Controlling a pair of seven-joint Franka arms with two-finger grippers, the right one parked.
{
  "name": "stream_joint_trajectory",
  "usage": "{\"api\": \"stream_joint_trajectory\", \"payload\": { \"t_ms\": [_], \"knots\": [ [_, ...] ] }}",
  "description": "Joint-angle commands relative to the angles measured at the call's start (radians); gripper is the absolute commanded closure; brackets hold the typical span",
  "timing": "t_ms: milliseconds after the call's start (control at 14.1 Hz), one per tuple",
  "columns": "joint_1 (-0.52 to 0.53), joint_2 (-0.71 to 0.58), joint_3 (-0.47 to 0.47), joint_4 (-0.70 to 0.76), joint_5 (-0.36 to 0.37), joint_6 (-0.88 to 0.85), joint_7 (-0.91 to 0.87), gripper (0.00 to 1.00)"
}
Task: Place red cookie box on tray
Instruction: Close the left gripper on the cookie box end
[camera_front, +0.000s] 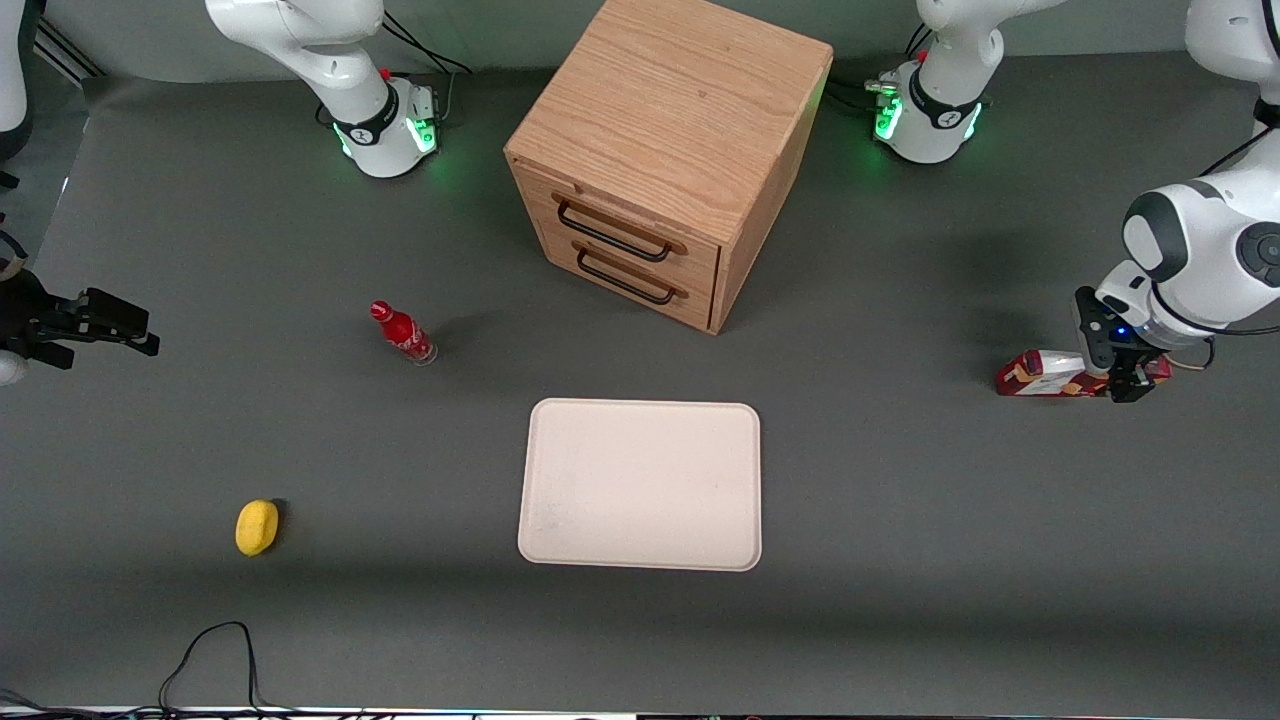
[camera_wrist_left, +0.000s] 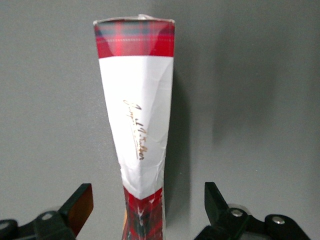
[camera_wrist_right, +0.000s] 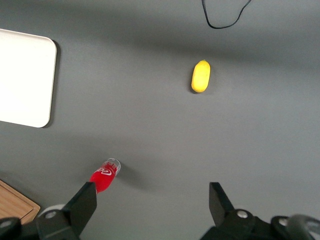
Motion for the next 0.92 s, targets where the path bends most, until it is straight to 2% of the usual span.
{"api": "stream_joint_trajectory", "payload": {
  "t_ms": [0,71,142,213,852],
  "knots": [
    [0.008,0.003,-0.006,-0.005,-0.016,0.027,0.024,0.04],
    [0.008,0.003,-0.006,-0.007,-0.016,0.030,0.024,0.17],
    [0.007,0.006,-0.006,-0.005,-0.016,0.030,0.025,0.53],
    [0.010,0.006,-0.006,-0.007,-0.016,0.032,0.024,1.00],
    [0.011,-0.014,-0.007,0.000,-0.016,0.016,0.021,1.00]
  ]
}}
